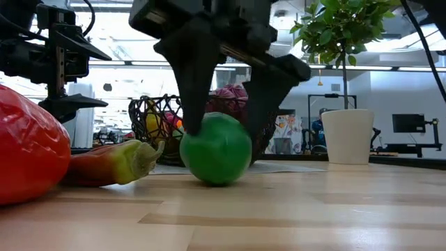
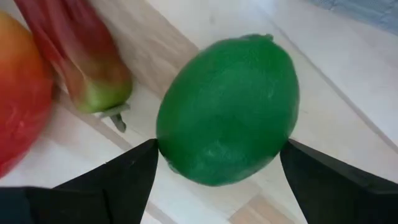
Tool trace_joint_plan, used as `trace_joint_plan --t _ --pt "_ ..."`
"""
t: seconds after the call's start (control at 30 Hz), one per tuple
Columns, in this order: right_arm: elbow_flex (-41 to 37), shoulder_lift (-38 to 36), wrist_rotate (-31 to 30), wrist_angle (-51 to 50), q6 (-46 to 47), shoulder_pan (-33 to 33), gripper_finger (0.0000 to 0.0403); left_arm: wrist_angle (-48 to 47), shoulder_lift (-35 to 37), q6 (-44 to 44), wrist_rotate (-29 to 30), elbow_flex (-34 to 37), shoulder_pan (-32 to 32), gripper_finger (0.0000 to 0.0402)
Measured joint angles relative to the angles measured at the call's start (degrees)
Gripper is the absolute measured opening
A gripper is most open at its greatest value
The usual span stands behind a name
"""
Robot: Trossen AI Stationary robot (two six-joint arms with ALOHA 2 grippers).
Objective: Build produce basket
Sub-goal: Put the green lime into the wire basket
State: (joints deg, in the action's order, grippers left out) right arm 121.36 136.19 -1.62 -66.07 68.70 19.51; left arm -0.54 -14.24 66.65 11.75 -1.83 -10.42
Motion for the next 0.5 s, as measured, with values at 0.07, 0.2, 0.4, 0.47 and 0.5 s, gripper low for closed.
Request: trace_joint_plan --t 0.07,0.2,0.4,0.47,0.5 --pt "-1.6 -0.2 0.9 2.4 -0.2 0.0 0.0357 0.0 0.0 0.0 0.0 0.0 0.0 0.0346" --pt "-4.5 0.1 1.2 6.2 0.2 -0.1 0.0355 0.0 0.0 0.0 0.0 0.0 0.0 0.0346" --pt "-4.5 0.1 0.2 6.3 0.3 -1.0 0.0306 0.0 0.0 0.0 0.0 0.0 0.0 0.0346" --pt "-4.5 0.1 0.0 6.8 0.1 -1.0 0.0277 0.0 0.0 0.0 0.0 0.0 0.0 0.0346" --pt "-4.5 0.1 0.0 7.2 0.0 -1.0 0.0261 0.0 0.0 0.0 0.0 0.0 0.0 0.0346"
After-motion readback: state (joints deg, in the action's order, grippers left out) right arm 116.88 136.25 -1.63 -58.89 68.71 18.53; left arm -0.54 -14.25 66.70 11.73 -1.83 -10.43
